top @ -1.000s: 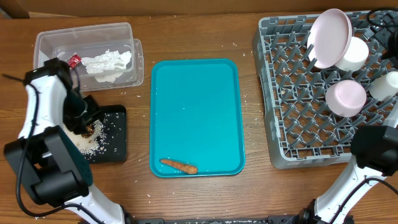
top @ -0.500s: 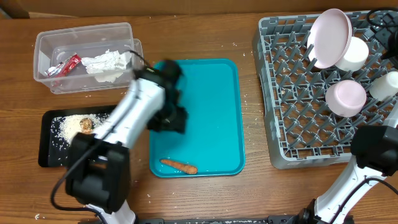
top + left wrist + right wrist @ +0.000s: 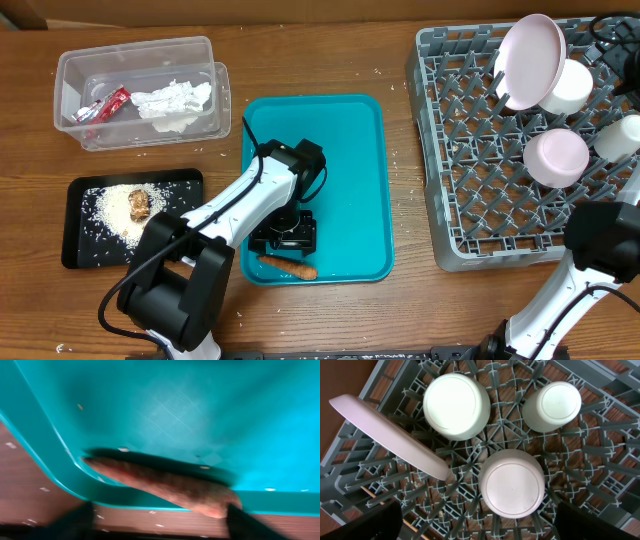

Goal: Sort waste into correct bins and load items into the dishwasher
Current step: 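Move the left gripper to the orange carrot piece and grasp it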

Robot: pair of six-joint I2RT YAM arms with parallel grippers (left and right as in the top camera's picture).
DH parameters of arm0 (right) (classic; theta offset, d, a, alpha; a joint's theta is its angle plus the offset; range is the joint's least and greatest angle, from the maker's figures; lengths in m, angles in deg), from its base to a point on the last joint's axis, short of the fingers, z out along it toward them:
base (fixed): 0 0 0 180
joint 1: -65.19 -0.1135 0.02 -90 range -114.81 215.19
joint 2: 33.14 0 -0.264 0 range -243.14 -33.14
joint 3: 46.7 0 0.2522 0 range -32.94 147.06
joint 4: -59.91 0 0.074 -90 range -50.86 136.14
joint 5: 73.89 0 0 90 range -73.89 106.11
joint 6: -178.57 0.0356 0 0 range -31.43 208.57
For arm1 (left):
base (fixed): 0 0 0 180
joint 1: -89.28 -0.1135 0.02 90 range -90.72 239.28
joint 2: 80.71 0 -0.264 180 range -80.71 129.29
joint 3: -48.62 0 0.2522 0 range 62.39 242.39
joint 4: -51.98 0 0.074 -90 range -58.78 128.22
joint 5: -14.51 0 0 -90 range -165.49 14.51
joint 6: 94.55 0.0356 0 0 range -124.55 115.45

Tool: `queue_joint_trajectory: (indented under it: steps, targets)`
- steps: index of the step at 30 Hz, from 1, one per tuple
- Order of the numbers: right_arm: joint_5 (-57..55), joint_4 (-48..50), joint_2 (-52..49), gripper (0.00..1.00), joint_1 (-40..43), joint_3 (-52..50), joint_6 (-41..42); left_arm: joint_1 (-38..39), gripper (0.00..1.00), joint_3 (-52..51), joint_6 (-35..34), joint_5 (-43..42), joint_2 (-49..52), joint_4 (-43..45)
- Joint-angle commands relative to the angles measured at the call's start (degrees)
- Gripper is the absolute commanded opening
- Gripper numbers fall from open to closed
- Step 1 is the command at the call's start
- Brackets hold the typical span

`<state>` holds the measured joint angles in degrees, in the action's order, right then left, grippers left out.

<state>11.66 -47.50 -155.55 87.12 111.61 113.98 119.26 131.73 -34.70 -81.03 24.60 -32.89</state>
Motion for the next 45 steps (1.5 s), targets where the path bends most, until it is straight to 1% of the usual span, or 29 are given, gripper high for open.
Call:
queue_joint_trajectory:
  steps: [1,5,8,10,17,21,25,29,32,40,45]
  targets:
    - [0.07,0.28,1.77,1.0,0.11,1.33,-0.07,-0.11,0.99,-0.5,-6.47,-6.73,-1.57,-0.2]
    - [0.07,0.31,1.77,1.0,0.11,1.33,-0.07,-0.13,1.0,-0.92,-6.56,-8.09,-1.57,-0.85]
    - [0.07,0.28,1.77,1.0,0.11,1.33,-0.07,-0.17,0.96,-2.05,-7.39,-8.24,-1.55,-0.68]
    - [0.07,0.28,1.77,1.0,0.11,1.33,-0.07,-0.17,0.92,-3.41,-7.48,-8.28,-1.55,0.2]
    - [0.07,0.28,1.77,1.0,0.11,1.33,-0.07,-1.22,0.9,-7.87,-8.83,-9.33,-1.55,5.09]
    - [0.07,0.28,1.77,1.0,0.11,1.33,-0.07,-1.92,0.89,-8.11,-8.79,-8.87,-1.55,5.95]
    - [0.07,0.28,1.77,1.0,0.11,1.33,-0.07,-2.43,0.85,-8.13,-8.57,-8.85,-1.55,8.63]
    - [0.07,0.28,1.77,1.0,0.11,1.33,-0.07,-3.41,0.83,-8.13,-7.08,-8.61,-1.55,10.88]
    - [0.07,0.28,1.77,1.0,0.11,1.33,-0.07,-4.33,0.79,-8.13,-7.08,-7.43,-1.55,12.09]
    - [0.07,0.28,1.77,1.0,0.11,1.33,-0.07,-5.33,0.71,-8.24,-7.13,-7.58,-1.55,13.4]
    - [0.07,0.31,1.77,1.0,0.11,1.33,-0.07,-5.31,0.64,-8.24,-7.08,-7.56,-1.55,16.72]
